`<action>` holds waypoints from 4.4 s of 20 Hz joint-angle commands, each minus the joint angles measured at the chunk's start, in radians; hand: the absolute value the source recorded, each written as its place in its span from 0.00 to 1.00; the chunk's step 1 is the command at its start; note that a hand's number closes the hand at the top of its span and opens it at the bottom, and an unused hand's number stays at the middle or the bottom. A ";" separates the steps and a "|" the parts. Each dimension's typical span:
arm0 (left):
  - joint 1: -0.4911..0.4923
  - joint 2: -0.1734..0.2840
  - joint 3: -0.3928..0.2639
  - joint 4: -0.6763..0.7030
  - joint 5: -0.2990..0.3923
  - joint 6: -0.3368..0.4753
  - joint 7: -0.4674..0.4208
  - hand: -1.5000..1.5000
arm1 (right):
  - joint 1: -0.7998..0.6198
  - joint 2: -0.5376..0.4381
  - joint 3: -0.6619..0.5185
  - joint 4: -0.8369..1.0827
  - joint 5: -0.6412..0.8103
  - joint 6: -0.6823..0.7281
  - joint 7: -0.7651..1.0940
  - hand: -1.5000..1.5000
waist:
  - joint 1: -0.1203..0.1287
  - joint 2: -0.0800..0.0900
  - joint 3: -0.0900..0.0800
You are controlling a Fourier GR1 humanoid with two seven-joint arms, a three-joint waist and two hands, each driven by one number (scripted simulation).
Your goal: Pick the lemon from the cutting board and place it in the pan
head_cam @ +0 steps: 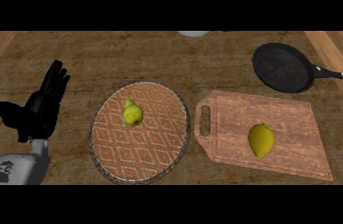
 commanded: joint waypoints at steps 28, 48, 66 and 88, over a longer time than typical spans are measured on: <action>-0.146 -0.067 0.025 0.123 -0.058 -0.038 0.008 0.50 | -0.455 -0.030 0.510 -0.046 0.390 0.132 0.761 0.00 | 0.031 0.006 0.003; -0.022 -0.100 0.071 0.004 -0.085 -0.095 0.017 0.50 | -0.582 0.189 0.638 0.160 0.646 0.387 0.755 0.00 | 0.035 0.003 0.004; -0.076 -0.116 0.129 0.041 -0.115 -0.134 0.020 0.50 | -0.711 0.319 0.574 0.413 0.812 0.495 0.687 0.00 | 0.032 0.003 0.004; -0.057 -0.192 0.117 0.031 -0.180 -0.118 0.002 0.50 | -0.825 0.446 0.606 0.646 0.978 0.495 0.529 1.00 | 0.034 0.004 0.004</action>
